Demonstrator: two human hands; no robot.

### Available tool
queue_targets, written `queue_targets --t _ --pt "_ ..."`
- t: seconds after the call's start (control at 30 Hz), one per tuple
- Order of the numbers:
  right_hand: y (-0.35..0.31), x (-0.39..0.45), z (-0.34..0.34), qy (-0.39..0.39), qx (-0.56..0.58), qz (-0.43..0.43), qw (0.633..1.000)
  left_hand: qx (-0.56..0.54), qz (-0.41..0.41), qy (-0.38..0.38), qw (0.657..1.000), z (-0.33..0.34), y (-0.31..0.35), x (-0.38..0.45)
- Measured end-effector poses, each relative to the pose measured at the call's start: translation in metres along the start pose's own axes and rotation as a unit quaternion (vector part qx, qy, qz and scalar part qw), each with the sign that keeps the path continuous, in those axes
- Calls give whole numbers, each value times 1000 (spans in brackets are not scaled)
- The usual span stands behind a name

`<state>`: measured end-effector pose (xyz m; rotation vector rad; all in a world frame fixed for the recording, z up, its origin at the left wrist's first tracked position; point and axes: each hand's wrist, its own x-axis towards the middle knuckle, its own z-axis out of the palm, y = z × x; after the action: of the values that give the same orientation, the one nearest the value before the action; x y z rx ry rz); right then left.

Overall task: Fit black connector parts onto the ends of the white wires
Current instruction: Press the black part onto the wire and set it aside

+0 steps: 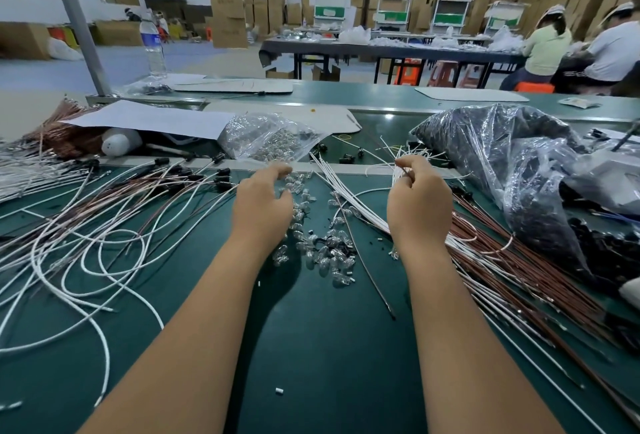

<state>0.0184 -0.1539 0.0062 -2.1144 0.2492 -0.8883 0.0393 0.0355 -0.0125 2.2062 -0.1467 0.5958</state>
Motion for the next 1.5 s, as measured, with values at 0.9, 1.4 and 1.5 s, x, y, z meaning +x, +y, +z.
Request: queue_targets --t 0.9,1.4,1.5 --pt "-3 11 49 4 73 102 992 215 49 -250 943 121 34 150" --pt "-1 13 43 -23 94 37 995 -55 31 -17 998 101 34 128" --pt "-4 12 40 -28 81 15 996 -154 12 -18 988 72 41 104"
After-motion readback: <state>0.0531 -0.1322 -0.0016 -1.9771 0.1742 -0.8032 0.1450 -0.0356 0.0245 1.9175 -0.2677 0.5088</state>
